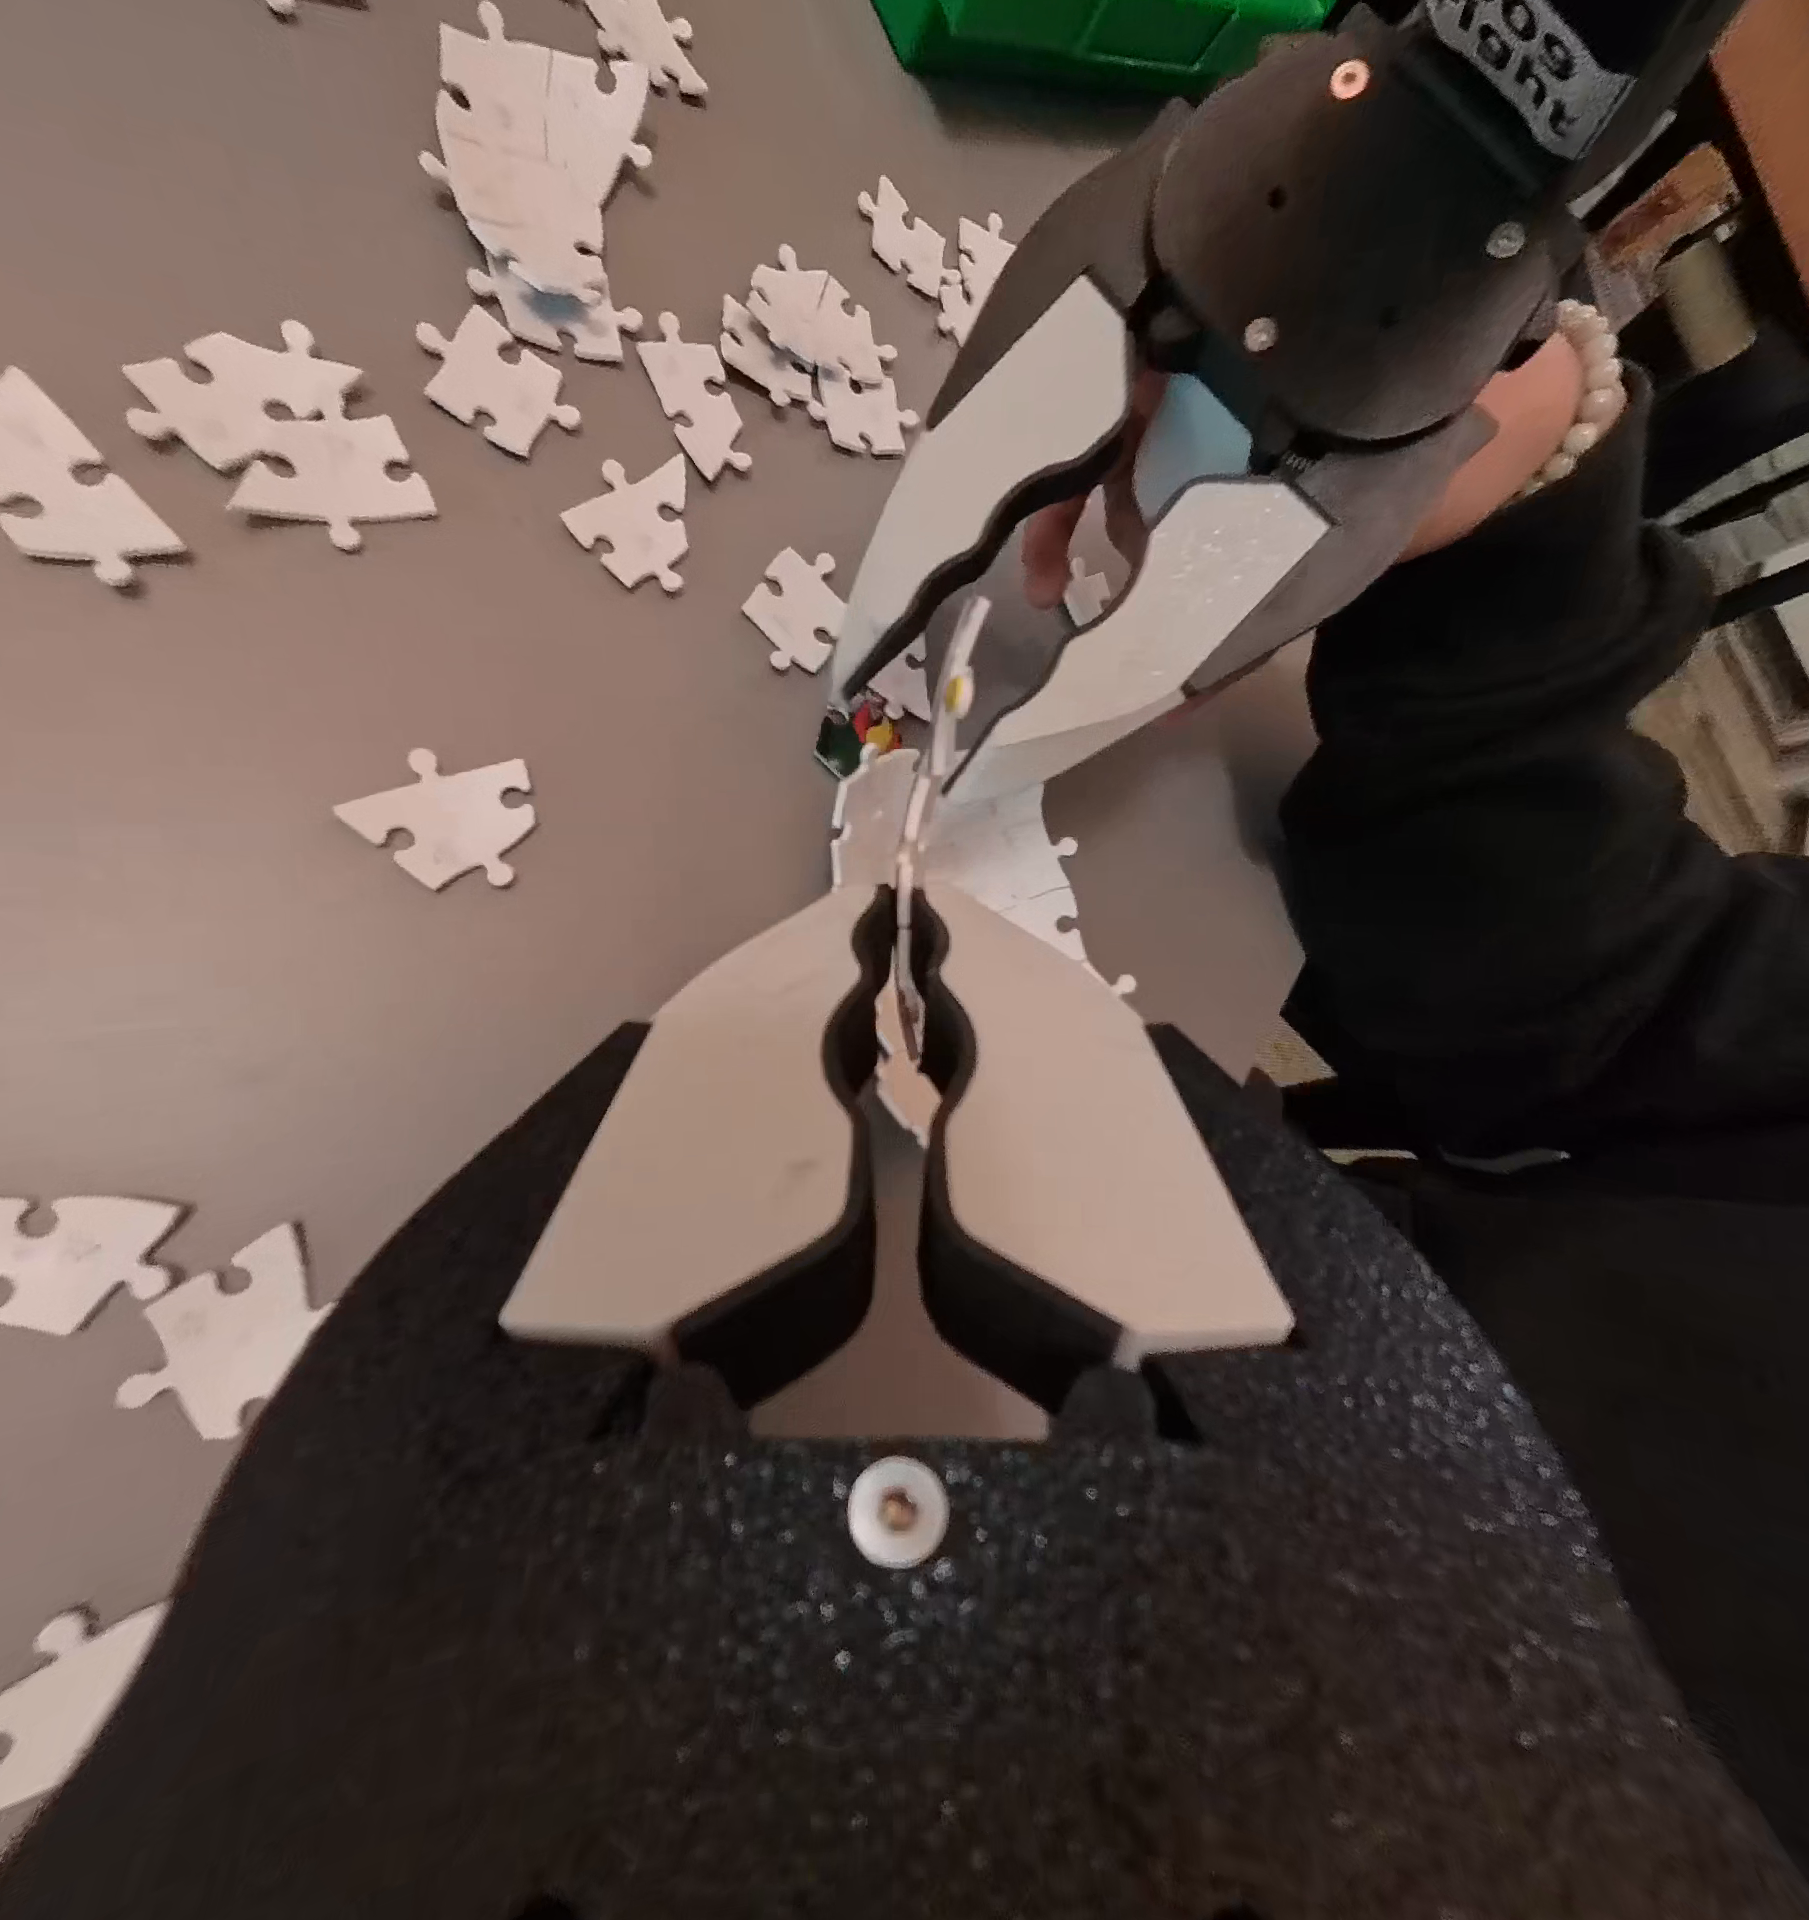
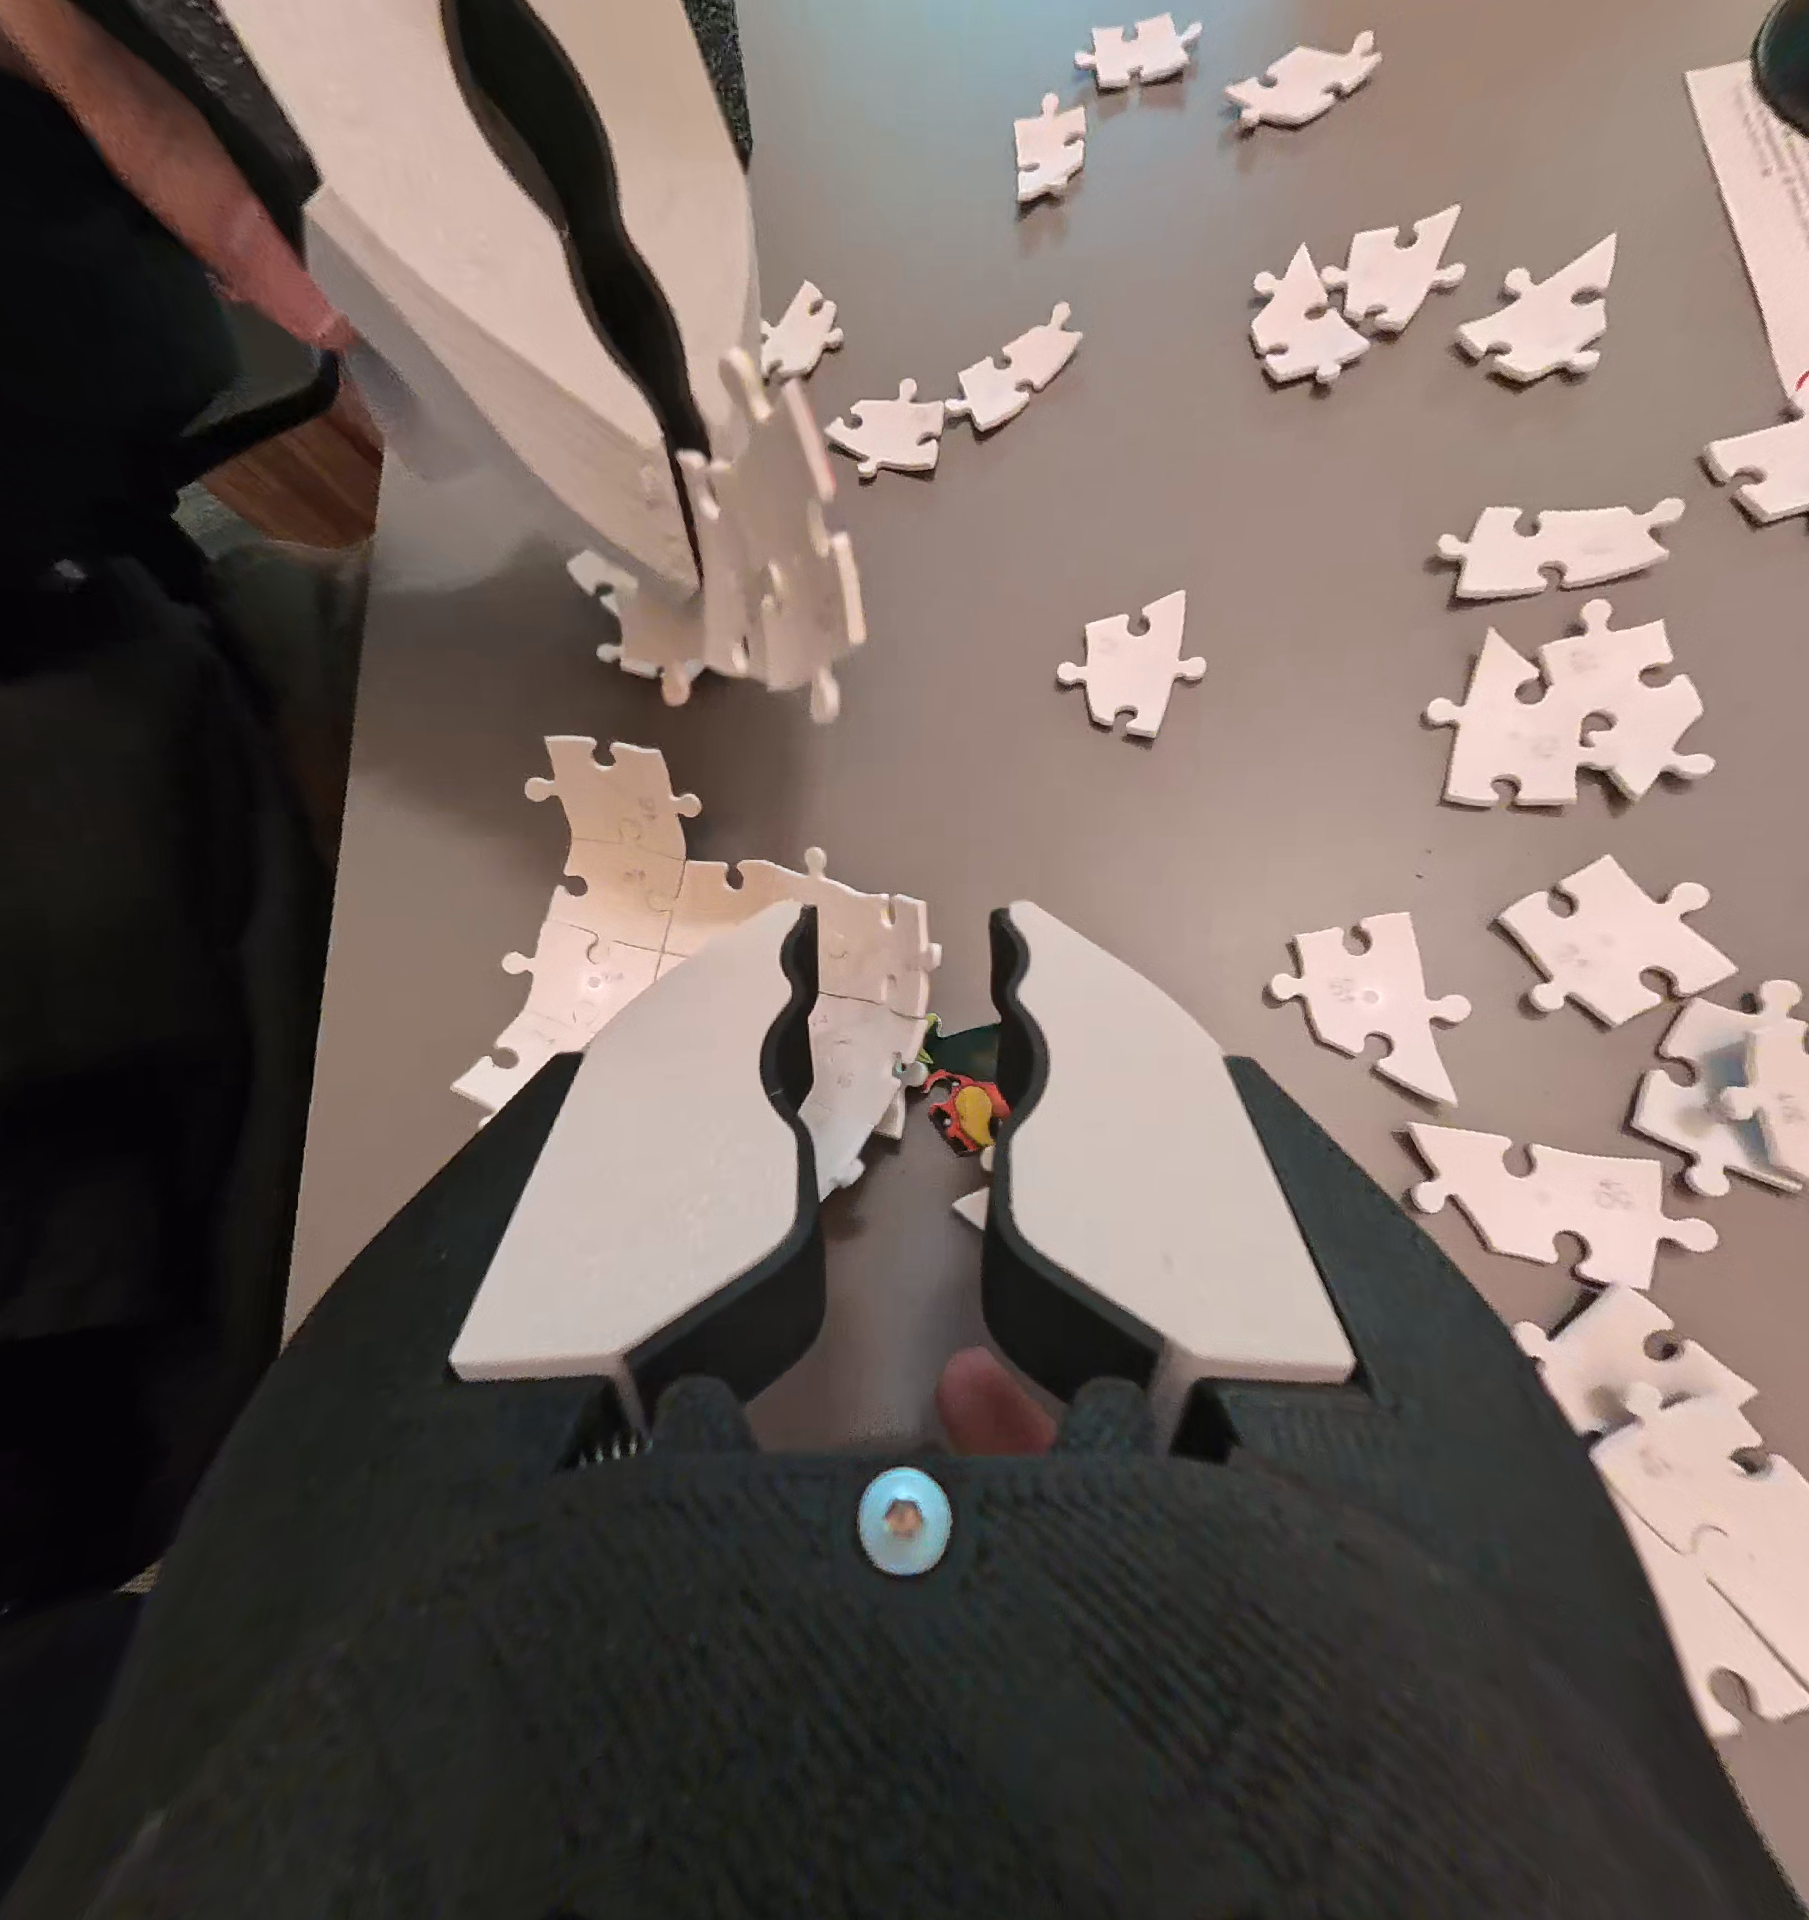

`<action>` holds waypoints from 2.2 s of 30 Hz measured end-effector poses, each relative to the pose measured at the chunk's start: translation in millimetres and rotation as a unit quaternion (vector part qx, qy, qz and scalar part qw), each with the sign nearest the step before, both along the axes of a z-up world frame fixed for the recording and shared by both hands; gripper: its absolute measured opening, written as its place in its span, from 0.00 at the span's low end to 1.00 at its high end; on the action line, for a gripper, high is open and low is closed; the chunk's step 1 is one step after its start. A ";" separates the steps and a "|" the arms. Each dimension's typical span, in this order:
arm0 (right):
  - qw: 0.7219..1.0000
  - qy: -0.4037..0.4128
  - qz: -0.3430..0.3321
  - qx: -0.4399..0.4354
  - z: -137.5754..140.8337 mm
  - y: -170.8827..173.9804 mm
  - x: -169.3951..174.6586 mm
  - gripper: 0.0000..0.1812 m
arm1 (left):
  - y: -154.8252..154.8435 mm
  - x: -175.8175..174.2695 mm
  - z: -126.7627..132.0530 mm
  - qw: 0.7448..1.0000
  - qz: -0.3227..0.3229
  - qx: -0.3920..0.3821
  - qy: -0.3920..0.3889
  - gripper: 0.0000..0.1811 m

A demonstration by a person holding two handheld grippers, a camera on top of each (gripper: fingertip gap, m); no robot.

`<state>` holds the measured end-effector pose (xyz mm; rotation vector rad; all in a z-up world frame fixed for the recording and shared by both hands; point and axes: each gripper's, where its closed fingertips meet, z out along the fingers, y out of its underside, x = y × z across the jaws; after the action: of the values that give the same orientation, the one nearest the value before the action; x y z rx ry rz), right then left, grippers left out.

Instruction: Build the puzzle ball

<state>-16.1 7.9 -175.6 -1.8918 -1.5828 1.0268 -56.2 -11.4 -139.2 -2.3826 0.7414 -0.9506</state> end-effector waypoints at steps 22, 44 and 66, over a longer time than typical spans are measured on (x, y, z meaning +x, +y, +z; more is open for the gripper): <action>0.978 0.197 -0.012 0.067 73.9 6.4 6.4 0.28 | 5.7 -4.3 17.0 0.994 -0.009 0.106 0.032 0.01; 0.959 0.273 -0.001 0.078 94.9 4.2 -10.8 0.02 | 9.4 18.0 31.7 0.993 0.000 0.113 -0.024 0.01; 0.994 0.080 -0.057 0.052 37.1 19.7 32.2 0.23 | 10.5 -10.2 17.3 0.995 0.043 0.086 -0.007 0.01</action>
<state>16.0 27.6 -138.6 -1.7627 -1.3931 1.0005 -66.3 -0.9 -122.0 -2.2368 0.6807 -0.8314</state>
